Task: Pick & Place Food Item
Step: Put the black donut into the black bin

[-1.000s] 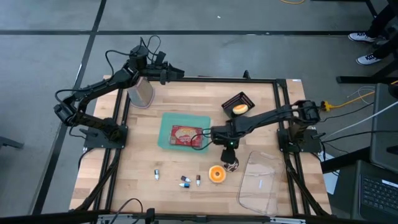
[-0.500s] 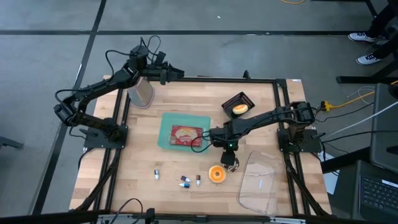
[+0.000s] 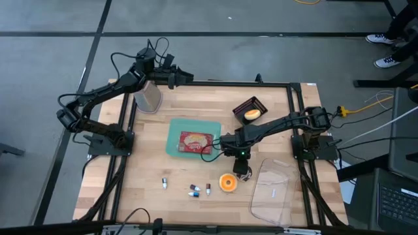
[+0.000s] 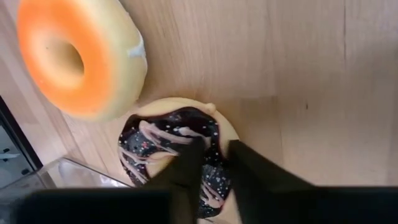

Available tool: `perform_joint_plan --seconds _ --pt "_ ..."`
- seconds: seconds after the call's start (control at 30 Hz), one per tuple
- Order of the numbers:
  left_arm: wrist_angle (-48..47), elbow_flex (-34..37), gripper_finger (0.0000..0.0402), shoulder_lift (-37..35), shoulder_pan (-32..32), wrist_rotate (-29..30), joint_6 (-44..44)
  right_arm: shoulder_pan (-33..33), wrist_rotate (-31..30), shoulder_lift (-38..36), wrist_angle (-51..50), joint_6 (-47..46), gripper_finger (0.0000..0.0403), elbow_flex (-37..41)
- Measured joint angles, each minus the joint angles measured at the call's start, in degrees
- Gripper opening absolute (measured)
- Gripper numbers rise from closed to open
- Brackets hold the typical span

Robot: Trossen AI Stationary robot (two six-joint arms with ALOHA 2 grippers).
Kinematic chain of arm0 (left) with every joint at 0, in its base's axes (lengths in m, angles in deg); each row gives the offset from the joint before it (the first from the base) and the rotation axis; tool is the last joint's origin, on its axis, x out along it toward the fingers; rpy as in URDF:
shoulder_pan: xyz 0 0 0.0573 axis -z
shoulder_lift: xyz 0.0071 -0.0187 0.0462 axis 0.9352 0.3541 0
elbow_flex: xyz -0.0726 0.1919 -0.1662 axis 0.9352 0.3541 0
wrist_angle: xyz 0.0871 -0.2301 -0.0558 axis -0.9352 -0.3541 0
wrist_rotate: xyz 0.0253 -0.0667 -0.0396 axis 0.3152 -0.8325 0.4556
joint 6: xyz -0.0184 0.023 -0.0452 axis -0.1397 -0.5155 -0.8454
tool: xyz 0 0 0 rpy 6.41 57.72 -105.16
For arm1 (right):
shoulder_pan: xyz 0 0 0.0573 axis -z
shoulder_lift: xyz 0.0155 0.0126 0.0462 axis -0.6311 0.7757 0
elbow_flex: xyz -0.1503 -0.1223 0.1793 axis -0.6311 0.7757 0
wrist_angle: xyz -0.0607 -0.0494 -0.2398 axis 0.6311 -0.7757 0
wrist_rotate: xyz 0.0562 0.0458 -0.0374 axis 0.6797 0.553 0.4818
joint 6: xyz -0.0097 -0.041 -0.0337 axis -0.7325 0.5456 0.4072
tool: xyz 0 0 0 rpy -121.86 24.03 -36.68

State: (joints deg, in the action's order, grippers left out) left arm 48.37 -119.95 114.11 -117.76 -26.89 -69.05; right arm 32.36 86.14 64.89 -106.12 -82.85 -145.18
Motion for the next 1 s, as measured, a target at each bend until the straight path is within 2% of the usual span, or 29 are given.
perform_joint_plan --seconds 0.07,0.1,0.37,0.63,1.0 --pt "0.0 0.0 0.0223 -0.01 -0.01 0.0 0.02 0.28 0.02 0.0 0.07 -0.45 0.0022 0.0" --pt "0.0 0.0 0.0223 -0.01 0.01 0.0 0.02 0.51 0.02 0.0 0.09 -0.64 0.0013 0.0" --pt "0.2 0.0 0.0223 -0.01 -0.01 0.0 -0.05 3.94 0.0 -0.27 0.22 -1.85 0.0005 0.04" --pt "0.2 0.0 0.0223 0.0 0.0 0.0 -0.33 9.23 -0.74 -5.92 -2.39 -1.84 0.0001 -2.05" --pt "0.5 0.0 0.0223 0.01 -0.01 0.19 0.31 19.01 -14.45 -12.88 -12.43 -0.72 0.0 -11.99"
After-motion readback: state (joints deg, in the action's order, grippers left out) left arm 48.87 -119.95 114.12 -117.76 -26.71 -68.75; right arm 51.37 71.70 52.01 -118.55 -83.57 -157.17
